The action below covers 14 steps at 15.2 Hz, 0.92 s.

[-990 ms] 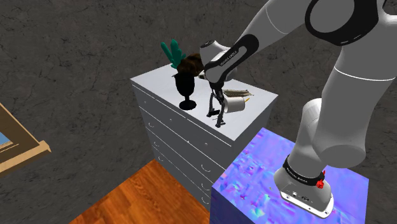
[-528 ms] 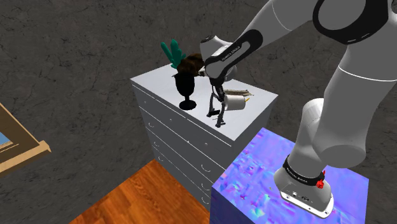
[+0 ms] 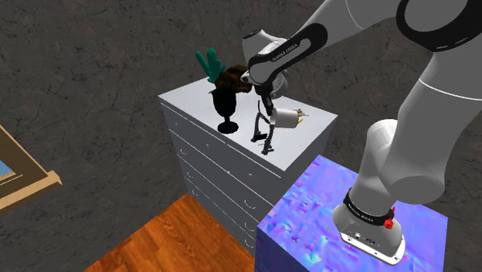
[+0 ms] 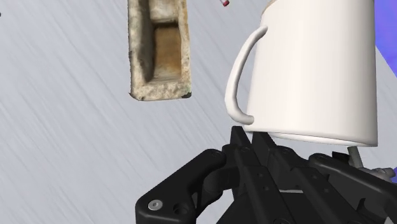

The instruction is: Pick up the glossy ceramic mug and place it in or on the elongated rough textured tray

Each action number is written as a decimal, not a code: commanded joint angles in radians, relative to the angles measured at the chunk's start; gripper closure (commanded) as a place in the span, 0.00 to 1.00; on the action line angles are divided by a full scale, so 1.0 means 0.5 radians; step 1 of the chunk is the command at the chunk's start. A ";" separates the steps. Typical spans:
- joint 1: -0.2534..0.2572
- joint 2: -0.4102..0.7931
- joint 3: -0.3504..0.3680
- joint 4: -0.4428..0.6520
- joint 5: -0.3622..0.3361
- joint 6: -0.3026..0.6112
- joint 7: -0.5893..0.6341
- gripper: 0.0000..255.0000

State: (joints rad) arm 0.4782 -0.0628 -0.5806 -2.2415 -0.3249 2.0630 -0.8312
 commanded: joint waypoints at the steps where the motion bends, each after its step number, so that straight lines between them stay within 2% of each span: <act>1: 0.002 -0.031 0.005 0.032 -0.007 -0.061 -0.003 1.00; 14: 0.015 -0.175 0.046 0.251 -0.031 -0.411 -0.033 1.00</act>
State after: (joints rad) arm 0.4853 -0.1467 -0.5591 -2.1257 -0.3405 1.8709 -0.8460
